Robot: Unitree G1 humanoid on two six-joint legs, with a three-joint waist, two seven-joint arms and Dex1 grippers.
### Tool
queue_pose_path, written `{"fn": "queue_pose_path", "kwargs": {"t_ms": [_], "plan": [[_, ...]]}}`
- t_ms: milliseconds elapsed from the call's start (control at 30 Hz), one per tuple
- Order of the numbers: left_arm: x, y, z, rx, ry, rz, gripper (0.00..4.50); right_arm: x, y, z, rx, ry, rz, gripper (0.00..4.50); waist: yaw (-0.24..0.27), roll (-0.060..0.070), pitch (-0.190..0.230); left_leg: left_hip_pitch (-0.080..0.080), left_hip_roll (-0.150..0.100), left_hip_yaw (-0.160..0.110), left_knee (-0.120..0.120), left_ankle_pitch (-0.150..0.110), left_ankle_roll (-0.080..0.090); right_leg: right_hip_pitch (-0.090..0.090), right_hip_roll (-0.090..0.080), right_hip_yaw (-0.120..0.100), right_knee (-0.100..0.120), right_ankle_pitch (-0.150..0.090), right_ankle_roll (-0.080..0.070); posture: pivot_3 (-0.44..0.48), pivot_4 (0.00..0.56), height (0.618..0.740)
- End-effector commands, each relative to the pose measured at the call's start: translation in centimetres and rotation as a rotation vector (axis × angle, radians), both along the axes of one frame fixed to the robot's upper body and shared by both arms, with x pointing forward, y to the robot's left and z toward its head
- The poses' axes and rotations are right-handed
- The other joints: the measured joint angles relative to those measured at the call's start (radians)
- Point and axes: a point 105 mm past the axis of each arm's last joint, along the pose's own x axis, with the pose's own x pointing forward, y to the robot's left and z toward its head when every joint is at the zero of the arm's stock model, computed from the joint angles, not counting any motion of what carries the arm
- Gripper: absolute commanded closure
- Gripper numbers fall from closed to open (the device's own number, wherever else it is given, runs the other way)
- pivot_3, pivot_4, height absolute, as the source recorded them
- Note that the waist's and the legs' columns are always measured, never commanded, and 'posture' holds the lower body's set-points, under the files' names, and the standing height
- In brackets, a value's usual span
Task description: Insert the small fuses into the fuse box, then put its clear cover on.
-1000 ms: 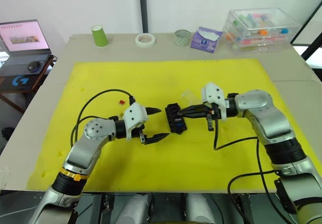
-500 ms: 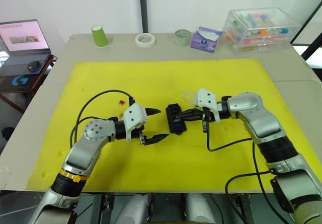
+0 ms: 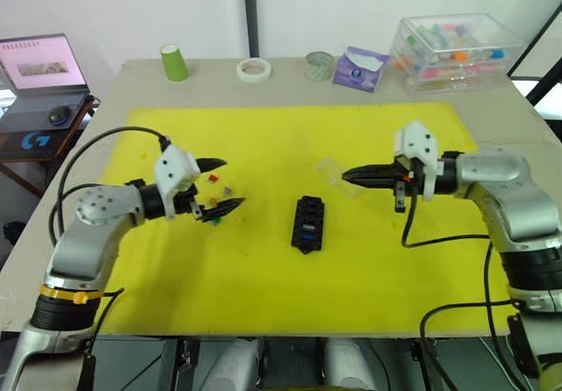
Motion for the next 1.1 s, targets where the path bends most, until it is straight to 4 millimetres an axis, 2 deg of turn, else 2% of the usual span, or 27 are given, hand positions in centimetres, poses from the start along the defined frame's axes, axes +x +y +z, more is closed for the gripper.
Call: {"fn": "queue_pose_path", "kwargs": {"t_ms": [33,167,300,367,467,500,600,767,900,1000,1100], "plan": [[-0.2,0.6,1.1,-0.007,-0.032,-0.008,0.00,-0.6,0.2,1.4,0.015,-0.062,0.016,4.47,-0.001,0.000,0.000,0.000,0.000,0.000,0.000,0.000,0.000,0.000,0.000,0.000,0.000,0.000,0.000,0.000,0.150,0.740],[-0.3,6.1,2.0,0.084,-0.004,0.095,0.00,-2.0,-2.4,2.1,-0.048,-0.088,-0.017,3.57,-0.003,0.001,0.001,-0.001,0.000,0.000,-0.001,0.000,0.000,-0.002,0.000,0.000,0.000,0.000,0.000,0.000,0.150,0.740],[0.0,11.7,2.8,0.130,-0.017,0.255,0.00,-2.3,-5.3,2.1,-0.110,-0.126,-0.135,2.07,-0.001,0.001,0.001,-0.002,0.000,0.000,-0.001,0.000,0.000,-0.003,0.000,-0.001,0.000,0.000,0.000,0.000,0.150,0.740],[-0.1,13.4,2.6,0.142,-0.013,0.309,0.00,-2.3,-6.6,1.9,-0.116,-0.125,-0.191,1.32,-0.001,0.001,0.001,-0.002,0.000,0.000,-0.001,0.000,0.000,-0.002,0.000,-0.001,0.000,0.000,0.000,0.000,0.150,0.740],[-0.5,16.2,1.6,0.157,0.000,0.397,0.00,-2.1,-9.5,1.6,-0.096,-0.142,-0.330,0.22,-0.001,0.001,0.001,-0.002,0.000,0.001,-0.001,0.000,0.000,-0.002,0.000,-0.001,0.000,0.000,0.000,0.000,0.150,0.740],[-0.6,16.6,1.4,0.157,0.003,0.409,0.00,-2.0,-10.2,1.5,-0.094,-0.150,-0.362,0.03,0.000,0.001,0.001,-0.002,0.000,0.001,-0.001,0.000,0.000,-0.002,0.000,-0.001,0.000,0.000,0.000,0.000,0.150,0.740],[-0.5,16.8,1.1,0.161,-0.004,0.415,0.00,-1.9,-11.4,1.3,-0.064,-0.149,-0.421,0.03,0.001,0.001,0.001,-0.002,0.000,0.000,-0.001,0.000,0.000,-0.002,0.000,-0.001,0.000,0.000,0.000,0.000,0.150,0.740],[0.1,16.4,1.2,0.157,-0.053,0.410,0.00,-2.3,-12.1,0.5,-0.048,-0.121,-0.449,0.03,-0.001,0.001,0.001,-0.002,0.000,0.000,-0.001,0.000,0.000,-0.002,0.000,0.000,0.000,0.000,0.000,0.000,0.150,0.740],[0.2,16.7,1.1,0.190,-0.067,0.414,0.00,-1.9,-12.4,1.1,-0.050,-0.163,-0.469,0.03,-0.003,0.001,0.001,-0.002,0.000,0.000,-0.001,0.000,0.000,-0.002,0.000,0.000,0.000,0.000,0.000,0.000,0.150,0.740],[0.1,17.0,0.8,0.195,-0.039,0.423,0.00,-1.9,-11.9,1.1,-0.035,-0.149,-0.461,0.03,-0.005,0.001,0.001,-0.002,0.001,0.001,-0.001,0.000,0.000,-0.002,0.000,0.000,0.000,0.000,0.000,0.000,0.150,0.740],[0.4,17.3,1.8,0.092,-0.004,0.468,0.00,-1.8,-9.6,1.9,0.022,-0.142,-0.401,0.03,-0.005,0.001,0.001,-0.002,0.001,0.001,-0.001,0.000,0.000,-0.002,0.000,0.000,0.000,0.000,0.000,0.000,0.150,0.740]]}}
